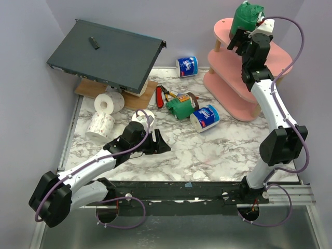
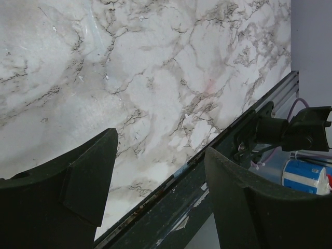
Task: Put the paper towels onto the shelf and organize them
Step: Place the paper towel on the shelf.
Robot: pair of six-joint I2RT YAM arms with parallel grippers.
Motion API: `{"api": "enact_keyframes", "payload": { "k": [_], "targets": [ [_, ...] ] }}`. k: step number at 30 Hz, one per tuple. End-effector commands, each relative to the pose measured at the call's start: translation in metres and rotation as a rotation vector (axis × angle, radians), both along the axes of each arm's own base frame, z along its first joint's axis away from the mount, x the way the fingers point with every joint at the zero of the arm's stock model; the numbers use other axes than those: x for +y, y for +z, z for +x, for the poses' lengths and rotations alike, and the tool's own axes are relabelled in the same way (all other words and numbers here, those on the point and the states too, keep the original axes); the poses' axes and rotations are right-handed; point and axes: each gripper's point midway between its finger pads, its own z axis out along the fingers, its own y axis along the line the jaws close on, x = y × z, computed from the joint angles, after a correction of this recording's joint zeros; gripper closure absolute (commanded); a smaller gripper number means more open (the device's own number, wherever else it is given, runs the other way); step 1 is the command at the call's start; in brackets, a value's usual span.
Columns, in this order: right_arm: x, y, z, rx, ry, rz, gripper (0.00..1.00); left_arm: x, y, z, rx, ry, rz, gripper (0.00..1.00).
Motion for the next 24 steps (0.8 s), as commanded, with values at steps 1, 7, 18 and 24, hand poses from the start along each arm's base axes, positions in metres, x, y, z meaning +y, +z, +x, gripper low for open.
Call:
{"api": "enact_keyframes", "payload": {
  "k": [1, 7, 18, 24],
  "targets": [
    [0.015, 0.002, 0.01, -0.006, 0.054, 0.017, 0.04, -0.009, 0.016, 0.008, -0.041, -0.013, -0.032, 0.29],
    [0.023, 0.001, 0.017, -0.003, 0.067, 0.011, 0.04, -0.01, 0.016, 0.009, -0.039, -0.015, -0.031, 0.29],
    [0.027, -0.003, 0.025, 0.002, 0.06, 0.016, 0.04, -0.009, 0.014, 0.009, -0.039, -0.018, -0.021, 0.29],
    [0.024, 0.001, 0.018, -0.003, 0.051, 0.021, 0.04, -0.009, 0.015, 0.008, -0.043, -0.021, -0.02, 0.29]
  ]
}}
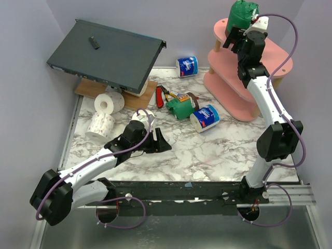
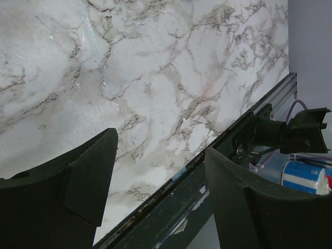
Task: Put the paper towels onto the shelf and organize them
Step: Place the paper towel on the shelf, then adjust the paper towel at the center of the board.
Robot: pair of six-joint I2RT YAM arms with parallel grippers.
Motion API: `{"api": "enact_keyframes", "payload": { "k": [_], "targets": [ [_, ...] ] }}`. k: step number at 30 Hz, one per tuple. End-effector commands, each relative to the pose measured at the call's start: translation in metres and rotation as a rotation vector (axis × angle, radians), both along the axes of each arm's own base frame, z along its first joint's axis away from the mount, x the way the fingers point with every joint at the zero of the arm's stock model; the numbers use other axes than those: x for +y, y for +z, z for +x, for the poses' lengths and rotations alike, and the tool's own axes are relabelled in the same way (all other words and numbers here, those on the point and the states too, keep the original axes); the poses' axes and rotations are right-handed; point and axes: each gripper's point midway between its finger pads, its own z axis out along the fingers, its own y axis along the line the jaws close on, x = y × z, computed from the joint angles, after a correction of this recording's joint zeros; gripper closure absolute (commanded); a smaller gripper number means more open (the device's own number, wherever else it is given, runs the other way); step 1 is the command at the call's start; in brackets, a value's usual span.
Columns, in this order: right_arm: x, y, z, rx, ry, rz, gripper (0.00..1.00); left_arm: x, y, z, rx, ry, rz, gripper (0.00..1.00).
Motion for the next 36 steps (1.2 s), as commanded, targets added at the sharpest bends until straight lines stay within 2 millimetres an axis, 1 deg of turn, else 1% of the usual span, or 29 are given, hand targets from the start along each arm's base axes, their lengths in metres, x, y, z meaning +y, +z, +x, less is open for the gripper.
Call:
{"api": "enact_keyframes", "payload": {
  "k": [1, 2, 5, 7, 9, 11, 14, 16, 19, 21, 23, 24, 26, 29, 30, 31, 32, 34, 36],
  "targets": [
    [0.004, 0.005, -0.003, -0.006, 0.011, 0.013, 0.04, -0.005, 0.014, 0.004, -0.04, -0.02, -0.018, 0.29],
    [0.004, 0.007, -0.006, -0.008, 0.011, 0.014, 0.04, -0.004, 0.014, 0.004, -0.041, -0.018, -0.018, 0.29],
    [0.003, 0.021, -0.018, -0.033, 0.015, 0.022, 0.03, -0.003, 0.015, 0.003, -0.045, -0.014, -0.019, 0.29],
    [0.002, 0.025, -0.031, -0.023, 0.02, 0.034, 0.03, -0.002, 0.016, 0.002, -0.046, -0.01, -0.019, 0.29],
    [0.001, 0.035, -0.047, -0.036, 0.025, 0.053, 0.03, -0.001, 0.018, 0.001, -0.051, -0.009, -0.018, 0.29],
    [0.0, 0.04, -0.064, -0.031, 0.034, 0.076, 0.03, 0.002, 0.02, 0.0, -0.058, -0.006, -0.015, 0.29],
    [0.004, 0.045, -0.087, -0.021, 0.068, 0.114, 0.03, 0.005, 0.025, -0.001, -0.076, 0.0, -0.015, 0.29],
    [0.011, 0.047, -0.106, -0.011, 0.101, 0.137, 0.03, 0.007, 0.028, -0.001, -0.083, 0.004, -0.015, 0.29],
    [0.028, 0.045, -0.135, 0.009, 0.195, 0.174, 0.03, 0.011, 0.031, -0.002, -0.094, 0.018, -0.015, 0.29],
    [0.048, 0.05, -0.161, 0.005, 0.318, 0.236, 0.04, 0.012, 0.033, -0.002, -0.098, 0.028, -0.017, 0.29],
    [0.077, 0.047, -0.191, 0.004, 0.496, 0.29, 0.05, 0.014, 0.034, -0.003, -0.099, 0.036, -0.014, 0.29],
    [0.088, 0.047, -0.206, -0.001, 0.564, 0.314, 0.05, 0.016, 0.033, -0.002, -0.099, 0.045, -0.009, 0.29],
    [0.106, 0.038, -0.228, 0.041, 0.652, 0.343, 0.06, 0.017, 0.032, -0.002, -0.098, 0.054, -0.008, 0.29],
    [0.128, 0.01, -0.251, 0.139, 0.722, 0.342, 0.05, 0.018, 0.032, 0.0, -0.097, 0.068, -0.005, 0.29],
    [0.138, 0.0, -0.259, 0.172, 0.748, 0.337, 0.05, 0.018, 0.031, 0.0, -0.096, 0.071, -0.004, 0.29],
    [0.144, -0.013, -0.264, 0.203, 0.748, 0.327, 0.04, 0.018, 0.031, 0.001, -0.094, 0.076, -0.002, 0.29],
    [0.155, -0.024, -0.272, 0.229, 0.764, 0.322, 0.03, 0.018, 0.03, 0.003, -0.093, 0.083, 0.003, 0.29],
    [0.169, -0.052, -0.282, 0.287, 0.76, 0.296, 0.02, 0.018, 0.029, 0.006, -0.092, 0.096, 0.007, 0.29],
    [0.173, -0.081, -0.285, 0.339, 0.7, 0.27, 0.02, 0.016, 0.031, 0.011, -0.091, 0.11, 0.0, 0.29]
  ]
}}
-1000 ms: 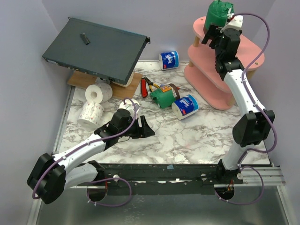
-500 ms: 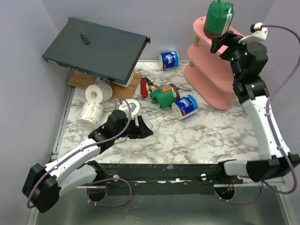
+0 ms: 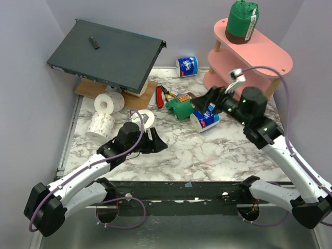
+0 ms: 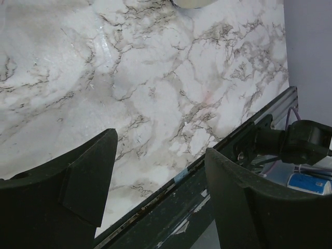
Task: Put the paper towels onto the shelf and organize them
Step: Adjust the paper towel at the center of the board.
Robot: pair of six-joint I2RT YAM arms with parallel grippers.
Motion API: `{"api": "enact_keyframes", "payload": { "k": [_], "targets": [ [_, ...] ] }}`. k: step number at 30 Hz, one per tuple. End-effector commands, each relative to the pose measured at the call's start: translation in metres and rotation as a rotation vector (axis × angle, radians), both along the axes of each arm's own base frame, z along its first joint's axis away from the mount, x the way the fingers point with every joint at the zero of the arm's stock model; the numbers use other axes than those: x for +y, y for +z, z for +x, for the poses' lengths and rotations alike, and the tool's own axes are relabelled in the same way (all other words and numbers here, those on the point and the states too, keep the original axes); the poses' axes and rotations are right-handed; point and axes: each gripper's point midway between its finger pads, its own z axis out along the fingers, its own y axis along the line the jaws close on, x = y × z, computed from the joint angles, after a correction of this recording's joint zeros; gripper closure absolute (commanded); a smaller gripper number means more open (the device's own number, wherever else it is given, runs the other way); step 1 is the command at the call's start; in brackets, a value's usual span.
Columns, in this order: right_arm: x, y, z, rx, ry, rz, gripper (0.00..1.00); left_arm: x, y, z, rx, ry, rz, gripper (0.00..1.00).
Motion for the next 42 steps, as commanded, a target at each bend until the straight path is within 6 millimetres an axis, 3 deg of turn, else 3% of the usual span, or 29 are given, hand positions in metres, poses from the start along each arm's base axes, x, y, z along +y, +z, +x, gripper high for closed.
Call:
{"api": "enact_keyframes", "payload": {
  "k": [1, 5, 8, 11, 17, 21, 27, 30, 31, 33, 42],
  "targets": [
    [0.005, -0.074, -0.01, 0.158, -0.094, -0.12, 0.02, -0.005, 0.013, 0.017, -0.026, 0.056, -0.018, 0.29],
    [-0.027, -0.123, -0.003, 0.261, -0.317, -0.121, 0.0, -0.018, 0.028, 0.034, -0.04, 0.092, -0.09, 0.29],
    [-0.042, -0.132, -0.01, 0.23, -0.378, -0.036, 0.0, -0.031, 0.046, 0.05, -0.079, 0.113, -0.165, 0.29],
    [-0.044, -0.136, -0.025, 0.207, -0.344, 0.042, 0.0, -0.042, 0.06, 0.068, -0.143, 0.149, -0.163, 0.29],
    [-0.042, -0.17, -0.046, 0.268, -0.271, -0.012, 0.0, -0.066, 0.076, 0.116, -0.199, 0.219, -0.162, 0.29],
    [-0.041, -0.179, -0.059, 0.275, -0.211, -0.041, 0.0, -0.072, 0.06, 0.151, -0.18, 0.3, -0.087, 0.29],
    [-0.049, -0.178, -0.071, 0.228, -0.193, -0.042, 0.0, -0.078, 0.026, 0.184, -0.078, 0.39, -0.097, 0.29],
    [-0.053, -0.175, -0.076, 0.218, -0.19, -0.046, 0.0, -0.08, 0.013, 0.192, -0.034, 0.418, -0.104, 0.26],
    [-0.052, -0.172, -0.078, 0.212, -0.185, -0.037, 0.0, -0.081, 0.011, 0.192, -0.029, 0.424, -0.104, 0.15],
    [-0.051, -0.17, -0.079, 0.205, -0.176, -0.023, 0.0, -0.079, 0.006, 0.195, -0.022, 0.44, -0.1, 0.02],
    [-0.049, -0.174, -0.081, 0.215, -0.166, -0.014, 0.0, -0.08, -0.01, 0.214, -0.021, 0.434, -0.121, 0.05]
  ]
}}
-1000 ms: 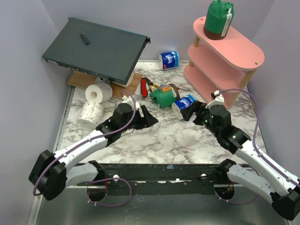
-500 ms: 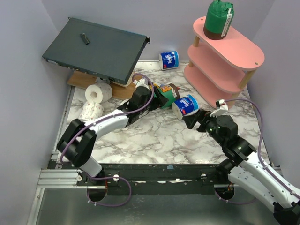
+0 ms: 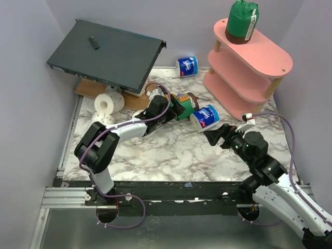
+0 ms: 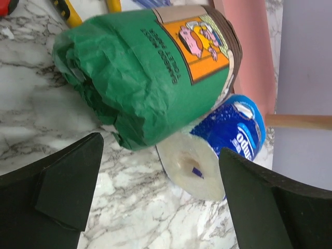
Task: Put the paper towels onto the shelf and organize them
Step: Adjust the paper towel at the center of the board.
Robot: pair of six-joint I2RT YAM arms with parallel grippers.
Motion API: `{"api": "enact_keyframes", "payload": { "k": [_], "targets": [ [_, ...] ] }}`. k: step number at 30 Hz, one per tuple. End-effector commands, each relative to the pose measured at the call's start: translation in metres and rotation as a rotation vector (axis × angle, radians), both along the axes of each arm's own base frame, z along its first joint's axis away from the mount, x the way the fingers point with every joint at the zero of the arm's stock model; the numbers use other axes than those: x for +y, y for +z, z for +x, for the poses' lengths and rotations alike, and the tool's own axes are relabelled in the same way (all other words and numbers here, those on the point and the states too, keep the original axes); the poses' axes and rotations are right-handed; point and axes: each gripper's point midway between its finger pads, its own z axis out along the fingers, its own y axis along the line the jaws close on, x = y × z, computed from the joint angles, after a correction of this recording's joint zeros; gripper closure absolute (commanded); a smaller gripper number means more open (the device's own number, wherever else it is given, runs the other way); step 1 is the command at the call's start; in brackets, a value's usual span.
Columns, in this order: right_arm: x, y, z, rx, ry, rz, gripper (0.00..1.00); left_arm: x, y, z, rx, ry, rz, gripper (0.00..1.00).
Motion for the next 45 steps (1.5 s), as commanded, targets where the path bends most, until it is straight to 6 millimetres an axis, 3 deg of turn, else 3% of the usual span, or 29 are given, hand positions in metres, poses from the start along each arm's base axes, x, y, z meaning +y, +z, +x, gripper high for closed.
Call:
{"api": "enact_keyframes", "payload": {
  "k": [1, 8, 14, 24, 30, 39, 45],
  "targets": [
    [0.002, -0.009, -0.005, 0.018, 0.025, -0.013, 0.0, -0.005, 0.007, 0.026, -0.046, 0.009, -0.058, 0.06],
    [-0.001, -0.006, -0.006, 0.0, 0.018, -0.008, 0.0, -0.012, 0.011, 0.044, -0.098, -0.001, -0.122, 0.09],
    [-0.001, -0.007, -0.005, 0.0, 0.015, -0.013, 0.0, -0.03, 0.014, 0.05, -0.108, -0.06, -0.17, 0.16],
    [0.0, -0.012, -0.003, 0.01, 0.015, -0.023, 0.0, -0.044, -0.001, 0.049, -0.081, -0.114, -0.206, 0.26],
    [-0.001, -0.013, -0.003, 0.015, 0.012, -0.028, 0.0, -0.049, -0.006, 0.047, -0.076, -0.138, -0.212, 0.42],
    [-0.002, -0.011, -0.004, 0.01, 0.006, -0.021, 0.0, -0.045, 0.01, 0.04, -0.116, -0.162, -0.205, 0.59],
    [-0.005, -0.005, -0.006, -0.003, -0.003, -0.009, 0.01, -0.039, 0.027, 0.029, -0.14, -0.169, -0.209, 0.62]
  ]
}}
